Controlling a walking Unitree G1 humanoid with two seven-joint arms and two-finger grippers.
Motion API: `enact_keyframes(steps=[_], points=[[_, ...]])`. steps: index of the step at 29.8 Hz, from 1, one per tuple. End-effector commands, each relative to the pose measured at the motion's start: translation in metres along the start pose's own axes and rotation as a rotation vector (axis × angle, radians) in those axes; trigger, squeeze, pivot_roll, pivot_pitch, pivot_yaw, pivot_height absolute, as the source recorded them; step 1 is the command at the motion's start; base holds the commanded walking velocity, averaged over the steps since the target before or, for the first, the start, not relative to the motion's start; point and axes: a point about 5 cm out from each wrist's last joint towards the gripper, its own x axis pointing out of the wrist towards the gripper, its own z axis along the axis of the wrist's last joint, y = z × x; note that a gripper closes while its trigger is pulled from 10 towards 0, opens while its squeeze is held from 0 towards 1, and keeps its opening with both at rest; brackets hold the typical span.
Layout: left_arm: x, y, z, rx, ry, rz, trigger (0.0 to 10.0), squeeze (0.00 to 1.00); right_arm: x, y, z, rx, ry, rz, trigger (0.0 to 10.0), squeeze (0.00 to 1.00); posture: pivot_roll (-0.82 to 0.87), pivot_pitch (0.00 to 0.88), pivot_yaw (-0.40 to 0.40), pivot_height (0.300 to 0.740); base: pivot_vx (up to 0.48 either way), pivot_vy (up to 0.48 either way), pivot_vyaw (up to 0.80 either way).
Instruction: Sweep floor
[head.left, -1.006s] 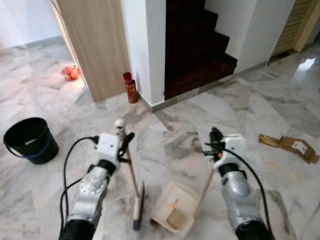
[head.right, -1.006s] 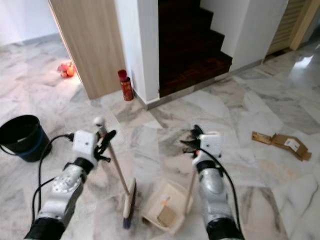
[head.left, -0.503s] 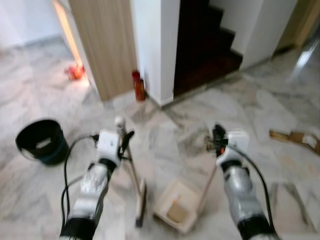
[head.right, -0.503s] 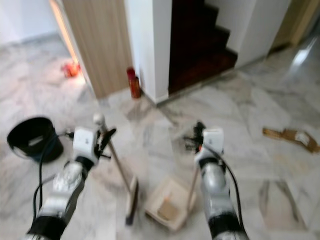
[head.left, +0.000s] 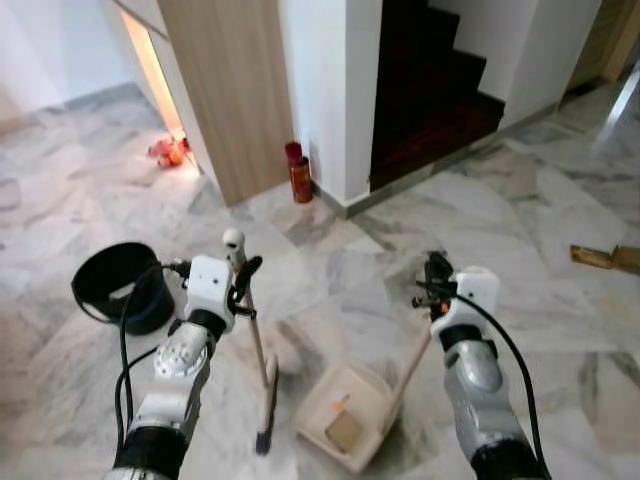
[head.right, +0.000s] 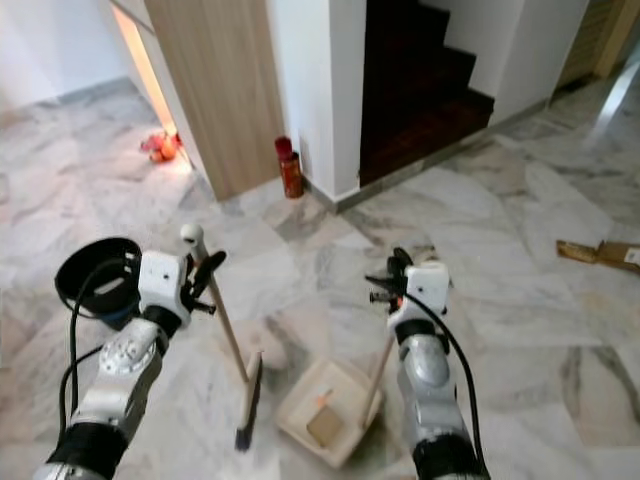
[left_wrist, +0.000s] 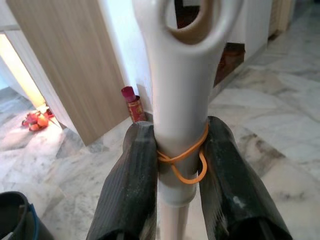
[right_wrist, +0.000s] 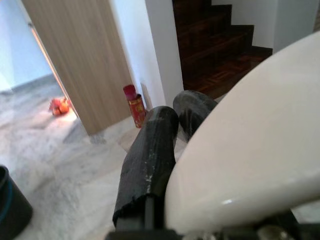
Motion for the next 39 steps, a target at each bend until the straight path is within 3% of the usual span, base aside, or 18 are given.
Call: enact_keyframes(steps=[1, 6, 15, 39], points=[[0.004, 0.006, 0.007, -0.003, -0.024, 0.015, 10.0, 0.00, 0.004, 0.001, 0.009, 0.004, -0.038, -0.002, 10.0, 0.00, -0.01, 0.000, 0.124, 0.740, 0.000, 0.000, 0.00], [0.004, 0.010, 0.009, -0.009, -0.031, 0.032, 10.0, 0.00, 0.007, 0.007, 0.010, -0.001, -0.039, 0.039, 10.0, 0.00, 0.03, 0.000, 0.114, 0.740, 0.000, 0.000, 0.18], [-0.002, 0.017, 0.007, 0.004, -0.029, 0.077, 10.0, 0.00, 0.009, 0.010, 0.012, -0.005, -0.043, 0.066, 10.0, 0.00, 0.05, 0.000, 0.093, 0.740, 0.000, 0.000, 0.78], [-0.006, 0.012, 0.004, 0.028, -0.024, 0.076, 10.0, 0.00, 0.007, 0.014, 0.008, 0.002, -0.031, 0.103, 10.0, 0.00, 0.06, 0.000, 0.079, 0.740, 0.000, 0.000, 0.74]])
